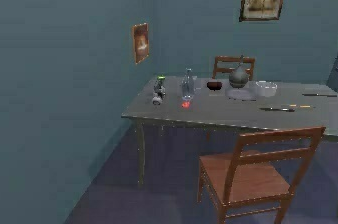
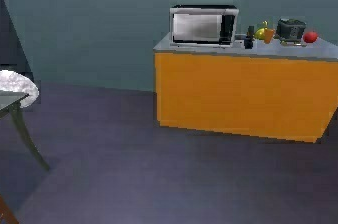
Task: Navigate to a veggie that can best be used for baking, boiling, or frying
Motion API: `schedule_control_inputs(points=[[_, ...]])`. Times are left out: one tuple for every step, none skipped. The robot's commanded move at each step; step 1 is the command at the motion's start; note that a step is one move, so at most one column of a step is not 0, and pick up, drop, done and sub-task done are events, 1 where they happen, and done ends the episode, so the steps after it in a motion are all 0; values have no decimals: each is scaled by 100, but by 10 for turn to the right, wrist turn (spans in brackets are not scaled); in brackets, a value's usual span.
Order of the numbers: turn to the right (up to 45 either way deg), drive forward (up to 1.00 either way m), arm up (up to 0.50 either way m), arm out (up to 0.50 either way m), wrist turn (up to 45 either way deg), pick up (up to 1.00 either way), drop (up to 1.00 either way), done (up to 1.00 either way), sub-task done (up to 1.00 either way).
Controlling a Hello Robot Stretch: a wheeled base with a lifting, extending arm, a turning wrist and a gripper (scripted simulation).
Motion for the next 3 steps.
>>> schedule_control_inputs(points=[[-30, 0, 0, 0, 0, 0, 0, 0, 0], [0, 85, 0, 0, 0, 0, 0, 0, 0], [300, 0, 0, 0, 0, 0, 0, 0, 0]])
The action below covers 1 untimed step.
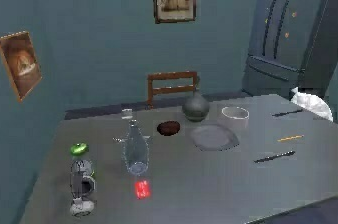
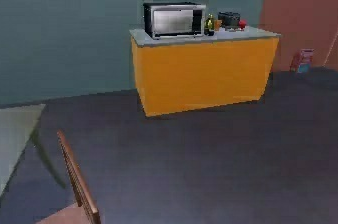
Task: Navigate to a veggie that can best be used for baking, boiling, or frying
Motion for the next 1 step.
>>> schedule_control_inputs(points=[[0, 0, 0, 0, 0, 0, 0, 100, 0]])
